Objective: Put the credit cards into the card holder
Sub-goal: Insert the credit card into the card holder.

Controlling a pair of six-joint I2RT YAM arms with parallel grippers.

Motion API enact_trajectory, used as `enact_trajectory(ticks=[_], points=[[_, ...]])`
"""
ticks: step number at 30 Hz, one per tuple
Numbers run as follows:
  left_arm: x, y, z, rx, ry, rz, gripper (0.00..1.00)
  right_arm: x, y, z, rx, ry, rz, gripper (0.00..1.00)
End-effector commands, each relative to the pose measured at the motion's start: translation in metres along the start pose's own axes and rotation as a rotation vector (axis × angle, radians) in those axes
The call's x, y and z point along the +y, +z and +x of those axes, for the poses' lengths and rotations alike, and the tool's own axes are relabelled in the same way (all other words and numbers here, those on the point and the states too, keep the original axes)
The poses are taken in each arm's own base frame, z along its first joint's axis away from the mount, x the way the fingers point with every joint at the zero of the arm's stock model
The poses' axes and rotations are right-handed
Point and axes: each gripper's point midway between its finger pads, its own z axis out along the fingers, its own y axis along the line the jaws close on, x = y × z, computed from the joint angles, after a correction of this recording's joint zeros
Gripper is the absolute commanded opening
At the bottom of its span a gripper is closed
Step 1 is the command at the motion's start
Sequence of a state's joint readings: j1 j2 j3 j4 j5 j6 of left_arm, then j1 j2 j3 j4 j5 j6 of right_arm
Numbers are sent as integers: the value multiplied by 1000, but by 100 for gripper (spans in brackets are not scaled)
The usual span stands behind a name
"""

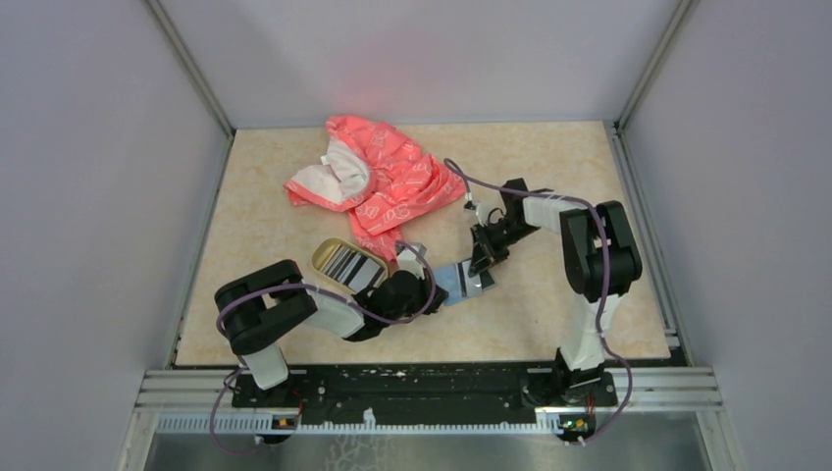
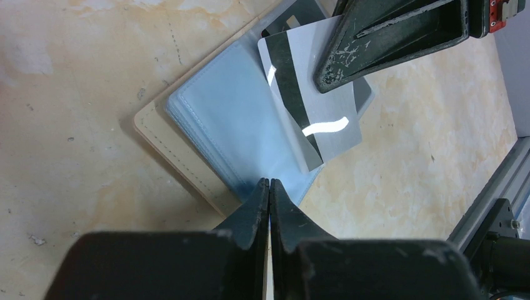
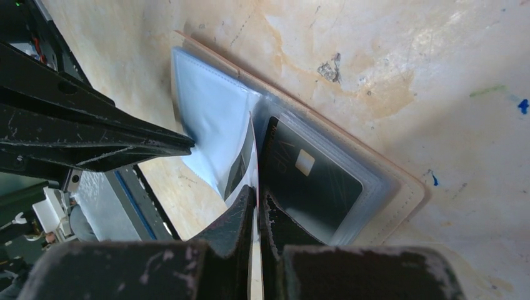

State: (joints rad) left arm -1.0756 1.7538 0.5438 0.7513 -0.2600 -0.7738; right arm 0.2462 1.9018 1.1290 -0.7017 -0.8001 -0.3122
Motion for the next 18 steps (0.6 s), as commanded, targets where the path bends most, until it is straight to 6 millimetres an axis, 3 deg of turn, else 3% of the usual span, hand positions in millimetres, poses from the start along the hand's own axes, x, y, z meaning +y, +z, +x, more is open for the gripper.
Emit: enact_trajectory(ticks=[1,18], points=[[19,-2,14,43,44,-68,5,-19,8,1,46,-31,91,2],[21,-2,13,43,55,-75,4,-27,13,5,98,-22,163,7]])
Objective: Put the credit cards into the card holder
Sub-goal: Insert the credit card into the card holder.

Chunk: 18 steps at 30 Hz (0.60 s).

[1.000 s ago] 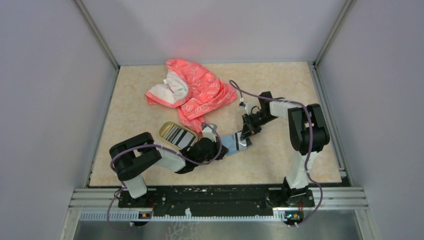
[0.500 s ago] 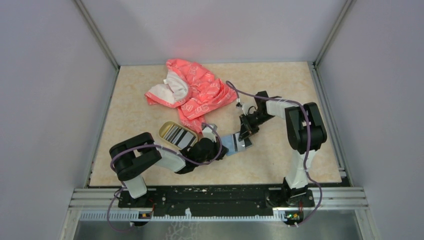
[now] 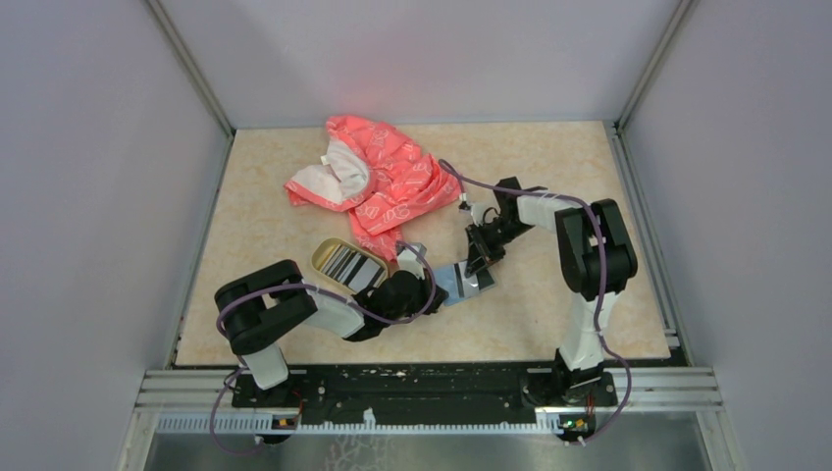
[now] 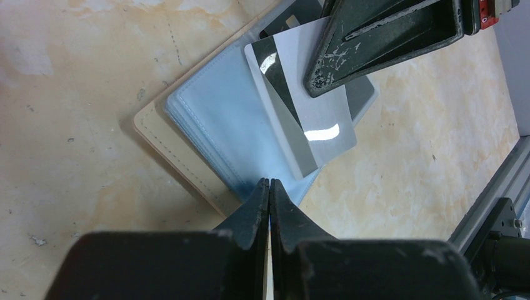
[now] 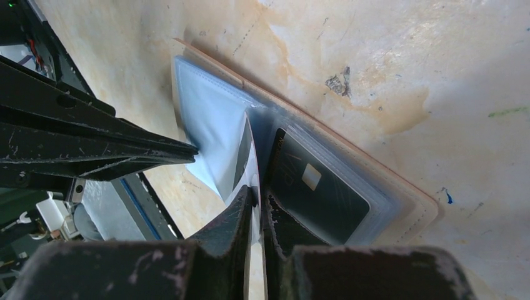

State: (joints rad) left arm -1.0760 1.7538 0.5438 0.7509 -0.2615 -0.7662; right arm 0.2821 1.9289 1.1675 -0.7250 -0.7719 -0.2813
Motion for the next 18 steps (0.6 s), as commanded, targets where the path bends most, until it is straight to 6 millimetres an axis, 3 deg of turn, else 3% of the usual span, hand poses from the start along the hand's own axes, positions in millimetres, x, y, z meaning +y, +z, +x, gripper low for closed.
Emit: enact_trajectory(ticks=[1,7,18], points=[[20,-2,13,44,47,-73,4,-31,6,6,57,-33,150,8],[20,-2,13,45,48,-72,4,-30,7,5,56,-37,160,13],[14,-1,8,36,64,-58,4,-29,11,2,65,-32,171,12]])
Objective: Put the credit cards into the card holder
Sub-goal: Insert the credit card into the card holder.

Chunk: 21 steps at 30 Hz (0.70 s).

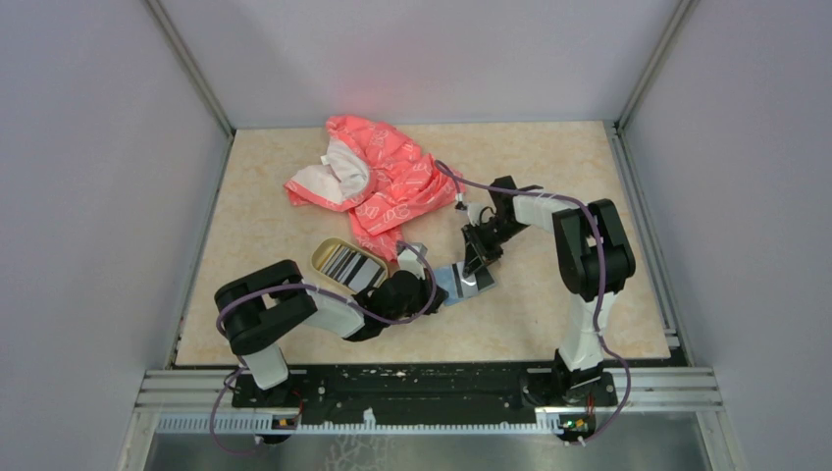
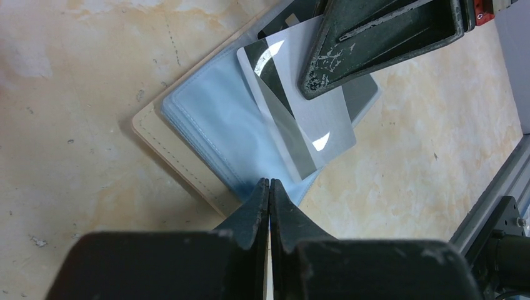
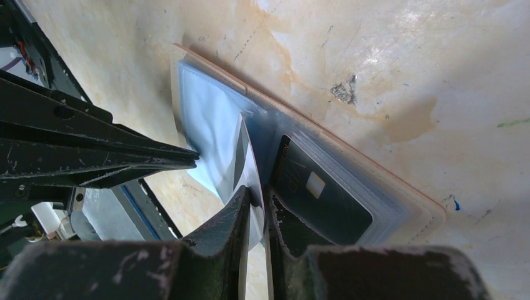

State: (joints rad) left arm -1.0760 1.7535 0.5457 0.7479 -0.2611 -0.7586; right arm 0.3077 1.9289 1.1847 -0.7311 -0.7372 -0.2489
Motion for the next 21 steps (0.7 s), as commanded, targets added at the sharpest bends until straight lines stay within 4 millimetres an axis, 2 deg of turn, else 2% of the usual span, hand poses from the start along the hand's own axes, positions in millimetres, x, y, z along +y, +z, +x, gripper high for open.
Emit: enact_trajectory(ticks=[1,9,21], points=[[14,-1,8,33,56,-58,4,-32,9,4,46,-35,144,13],[16,-3,7,31,58,-69,4,-25,-1,2,32,-26,165,3],[18,-5,6,26,61,-73,3,-23,-4,11,69,-2,163,0]])
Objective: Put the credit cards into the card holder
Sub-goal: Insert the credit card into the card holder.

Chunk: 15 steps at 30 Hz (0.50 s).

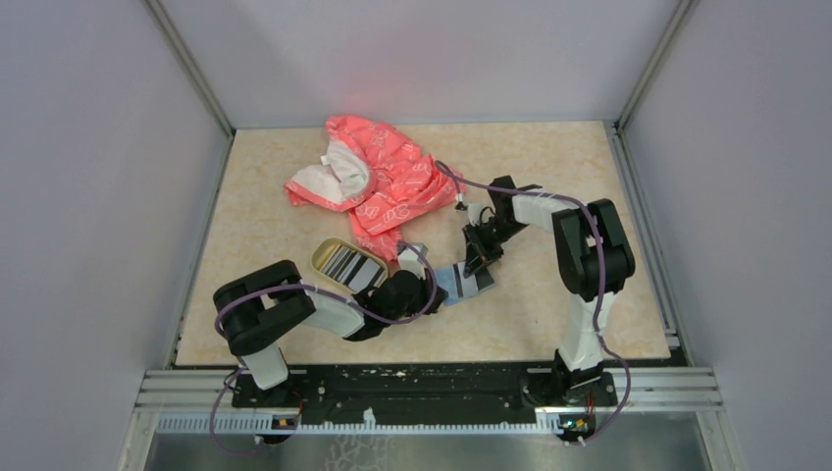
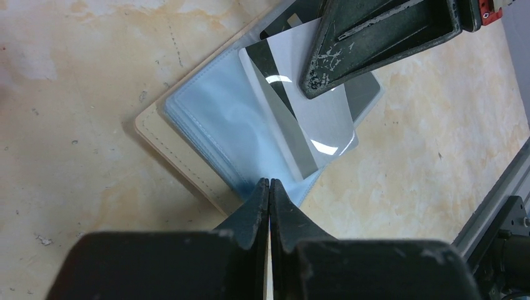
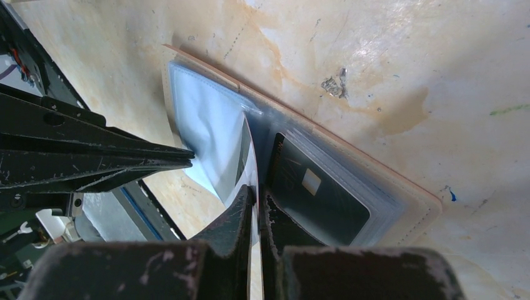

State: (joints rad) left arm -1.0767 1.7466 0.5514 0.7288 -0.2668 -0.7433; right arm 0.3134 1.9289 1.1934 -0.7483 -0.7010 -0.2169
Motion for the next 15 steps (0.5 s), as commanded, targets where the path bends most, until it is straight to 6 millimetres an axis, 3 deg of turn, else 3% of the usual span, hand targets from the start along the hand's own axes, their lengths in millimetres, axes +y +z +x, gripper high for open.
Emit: enact_trajectory(ticks=[1,15], points=[[18,-4,8,26,45,-67,3,-22,-2,8,50,-35,134,0],[17,-1,10,33,56,-60,3,-25,8,14,103,-17,121,4]])
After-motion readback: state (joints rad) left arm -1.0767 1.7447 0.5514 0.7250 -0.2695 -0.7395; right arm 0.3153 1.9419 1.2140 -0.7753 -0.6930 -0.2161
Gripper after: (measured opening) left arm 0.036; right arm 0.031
